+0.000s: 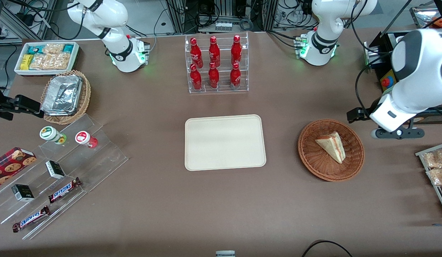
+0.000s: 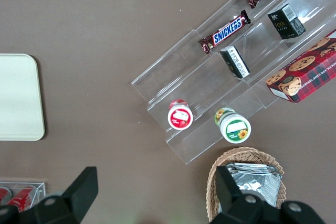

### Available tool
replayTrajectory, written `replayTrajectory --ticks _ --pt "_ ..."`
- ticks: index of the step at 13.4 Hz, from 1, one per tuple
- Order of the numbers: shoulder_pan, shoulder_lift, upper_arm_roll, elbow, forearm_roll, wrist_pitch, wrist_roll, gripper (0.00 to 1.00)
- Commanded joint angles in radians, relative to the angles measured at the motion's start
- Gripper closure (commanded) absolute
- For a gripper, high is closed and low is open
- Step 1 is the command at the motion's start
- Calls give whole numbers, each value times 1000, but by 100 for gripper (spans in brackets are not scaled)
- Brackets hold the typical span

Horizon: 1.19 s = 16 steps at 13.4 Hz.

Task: Place sandwich from basket to tray
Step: 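Move the left gripper over the wrapped sandwich in the wicker basket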

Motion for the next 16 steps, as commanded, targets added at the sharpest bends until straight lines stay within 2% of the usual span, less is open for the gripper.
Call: replayTrajectory --ticks 1,6,10,16 --pt "-2 -16 -1 -102 2 114 -45 0" --pt "-2 30 -1 -218 3 302 -86 0" --pt "-4 36 -1 -294 5 416 -210 0" --pt "-4 52 -1 -303 -4 432 -538 0"
